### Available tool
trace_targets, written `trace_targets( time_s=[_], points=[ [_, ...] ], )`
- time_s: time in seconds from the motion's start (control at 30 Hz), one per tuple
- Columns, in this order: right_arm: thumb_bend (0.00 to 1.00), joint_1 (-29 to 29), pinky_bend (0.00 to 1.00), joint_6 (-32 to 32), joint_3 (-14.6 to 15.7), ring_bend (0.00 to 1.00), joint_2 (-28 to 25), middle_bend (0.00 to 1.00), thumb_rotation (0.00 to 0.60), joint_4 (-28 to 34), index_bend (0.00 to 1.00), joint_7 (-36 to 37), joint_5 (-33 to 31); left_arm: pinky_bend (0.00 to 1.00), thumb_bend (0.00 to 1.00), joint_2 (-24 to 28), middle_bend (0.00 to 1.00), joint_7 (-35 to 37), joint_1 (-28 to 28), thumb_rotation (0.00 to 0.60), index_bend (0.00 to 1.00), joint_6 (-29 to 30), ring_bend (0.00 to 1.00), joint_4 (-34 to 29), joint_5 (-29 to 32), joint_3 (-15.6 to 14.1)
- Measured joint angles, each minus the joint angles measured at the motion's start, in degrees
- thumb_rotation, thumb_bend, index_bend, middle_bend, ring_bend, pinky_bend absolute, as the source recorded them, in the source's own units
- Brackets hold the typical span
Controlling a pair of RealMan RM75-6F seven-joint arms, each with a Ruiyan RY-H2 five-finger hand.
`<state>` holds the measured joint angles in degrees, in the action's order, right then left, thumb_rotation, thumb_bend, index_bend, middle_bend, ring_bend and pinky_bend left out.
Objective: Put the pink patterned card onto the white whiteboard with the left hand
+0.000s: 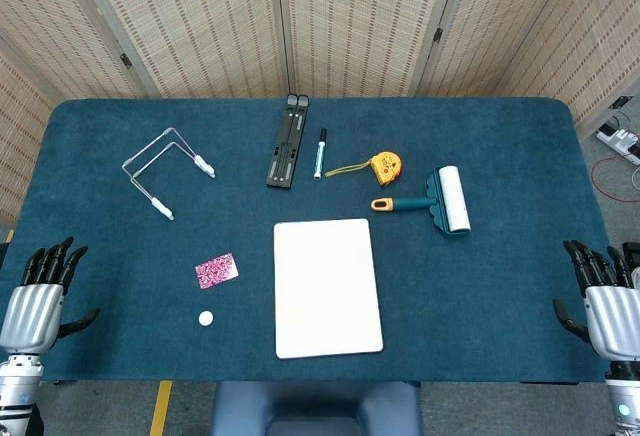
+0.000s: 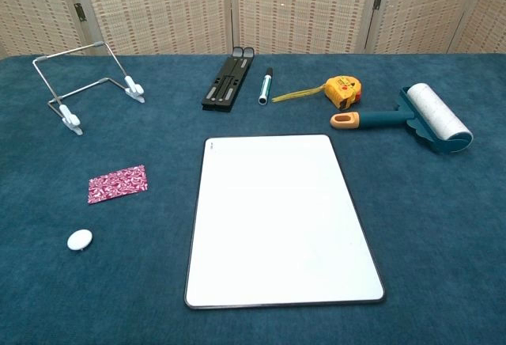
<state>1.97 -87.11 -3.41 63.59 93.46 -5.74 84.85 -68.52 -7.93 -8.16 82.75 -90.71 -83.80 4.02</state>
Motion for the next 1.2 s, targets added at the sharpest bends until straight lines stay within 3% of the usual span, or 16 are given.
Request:
trace_targets(
  time_s=[0.8,1.2],
  points=[
    [0.37,-0.58,0.04,-0.91,-0.12,0.14,-0.42,0.12,0.600,-0.26,0.00,1.33,0.80,0.00,0.24,0.49,0.08,2.31,-4.19,0.600,0.23,-2.82,0.10,0.18,-2.84,0.85],
    [0.37,-0.57,0.04,-1.23,-0.28,0.14,-0.74,0.12,0.600,-0.79,0.00,2.58,1.39,0.00,0.25,-1.12,0.11,6.78,-11.99,0.600,0.28,-12.78,0.13,-1.46,-2.85,2.04]
  ],
)
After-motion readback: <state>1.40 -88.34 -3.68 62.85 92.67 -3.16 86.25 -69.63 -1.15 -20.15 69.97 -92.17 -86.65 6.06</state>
